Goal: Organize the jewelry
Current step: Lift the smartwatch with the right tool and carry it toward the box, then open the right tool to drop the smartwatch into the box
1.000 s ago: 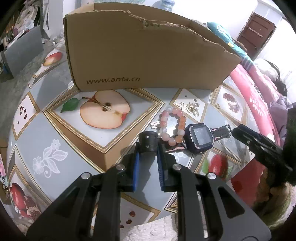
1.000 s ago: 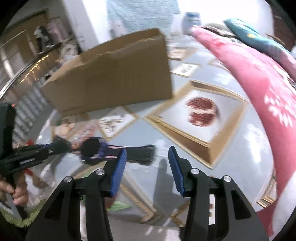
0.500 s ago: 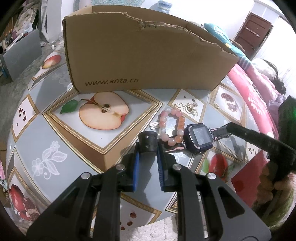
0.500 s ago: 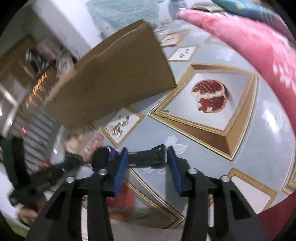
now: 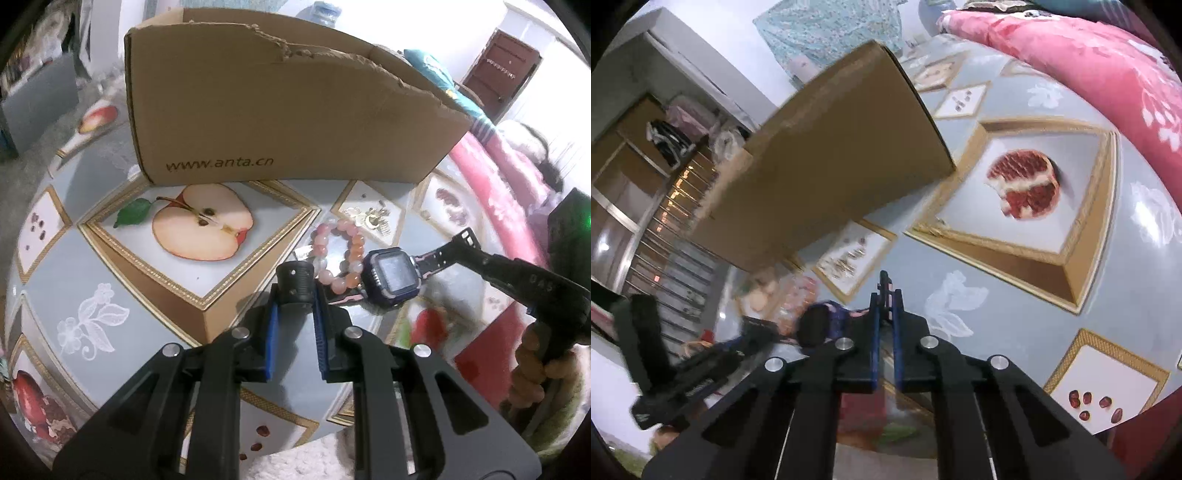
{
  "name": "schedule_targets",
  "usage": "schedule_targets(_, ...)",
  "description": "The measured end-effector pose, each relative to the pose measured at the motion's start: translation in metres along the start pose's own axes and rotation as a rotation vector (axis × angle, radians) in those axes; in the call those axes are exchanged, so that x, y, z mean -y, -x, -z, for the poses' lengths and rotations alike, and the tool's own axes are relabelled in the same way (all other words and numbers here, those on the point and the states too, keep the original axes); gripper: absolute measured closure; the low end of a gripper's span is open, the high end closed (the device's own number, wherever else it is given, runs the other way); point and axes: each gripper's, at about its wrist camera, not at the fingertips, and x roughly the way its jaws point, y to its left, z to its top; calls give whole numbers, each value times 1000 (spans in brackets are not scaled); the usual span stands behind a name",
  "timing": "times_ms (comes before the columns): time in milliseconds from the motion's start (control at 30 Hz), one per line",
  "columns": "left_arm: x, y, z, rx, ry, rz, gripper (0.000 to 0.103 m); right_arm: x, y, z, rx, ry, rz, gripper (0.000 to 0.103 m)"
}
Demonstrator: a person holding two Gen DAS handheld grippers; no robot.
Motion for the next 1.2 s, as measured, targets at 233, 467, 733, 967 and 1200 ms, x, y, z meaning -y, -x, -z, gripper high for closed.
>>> schedule_targets(233,-14,23,-30,-56,156,240,88,-22,24,-16,-13,22,-8,97)
schedule_targets(467,-20,17,-16,-88,190,240,88,-14,28,-6,-52,-35,-12,97)
schedule_targets(733,11,99,-78,172,-14,186,88,-84,66,-79,126,206,-104,97)
schedule_targets(967,0,67,-152,132,-45,9,87,-100,6,-160,32,275,-95,97)
schedule_targets(1200,-16,-7,-209,-71,-58,-99,87,-107,-87,-208,-156,328,47,97)
